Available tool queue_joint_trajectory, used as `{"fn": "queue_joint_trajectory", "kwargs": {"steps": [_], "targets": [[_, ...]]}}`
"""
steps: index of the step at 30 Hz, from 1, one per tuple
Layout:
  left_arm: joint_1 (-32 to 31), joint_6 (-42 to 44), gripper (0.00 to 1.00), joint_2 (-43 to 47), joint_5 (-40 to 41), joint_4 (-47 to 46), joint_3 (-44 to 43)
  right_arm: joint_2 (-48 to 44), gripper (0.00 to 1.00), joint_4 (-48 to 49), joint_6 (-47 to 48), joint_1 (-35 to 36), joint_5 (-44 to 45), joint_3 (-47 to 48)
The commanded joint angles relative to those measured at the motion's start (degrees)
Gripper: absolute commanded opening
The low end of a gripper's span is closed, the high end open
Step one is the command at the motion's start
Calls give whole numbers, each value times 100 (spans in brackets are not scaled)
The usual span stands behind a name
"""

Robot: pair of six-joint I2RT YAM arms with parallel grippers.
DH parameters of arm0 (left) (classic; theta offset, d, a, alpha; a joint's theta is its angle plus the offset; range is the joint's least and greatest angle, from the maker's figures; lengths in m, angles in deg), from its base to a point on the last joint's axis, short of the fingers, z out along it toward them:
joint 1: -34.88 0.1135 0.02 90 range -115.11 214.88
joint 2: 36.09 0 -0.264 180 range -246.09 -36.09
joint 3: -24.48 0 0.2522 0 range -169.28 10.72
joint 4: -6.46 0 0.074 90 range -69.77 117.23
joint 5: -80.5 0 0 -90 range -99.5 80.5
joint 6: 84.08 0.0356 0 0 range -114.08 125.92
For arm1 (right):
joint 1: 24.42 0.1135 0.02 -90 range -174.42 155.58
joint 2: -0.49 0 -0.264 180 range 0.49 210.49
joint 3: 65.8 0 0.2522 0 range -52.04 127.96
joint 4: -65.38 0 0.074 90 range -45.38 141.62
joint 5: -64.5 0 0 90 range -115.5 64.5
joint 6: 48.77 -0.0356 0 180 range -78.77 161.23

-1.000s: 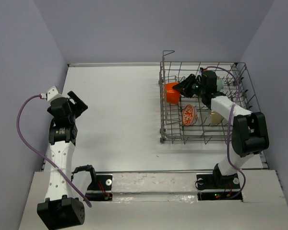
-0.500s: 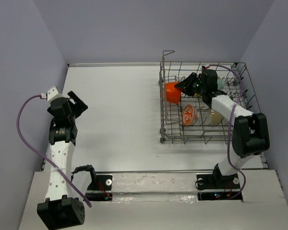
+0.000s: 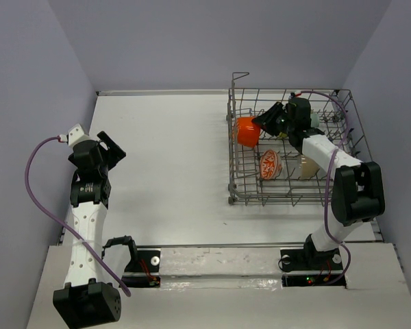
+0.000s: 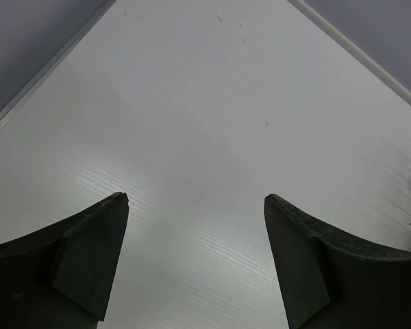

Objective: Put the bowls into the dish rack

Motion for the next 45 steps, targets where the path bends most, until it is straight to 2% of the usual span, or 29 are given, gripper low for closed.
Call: {"fn": "queue_joint_trajectory", "kwargs": {"steps": [1,45], "targets": [[54,46,89,70,-62,-268,19,71,33,-870,385,-130,631,-2],[54,55,89,97,-88,-277,19,326,33,-1019,684,-130,1026,60]]}}
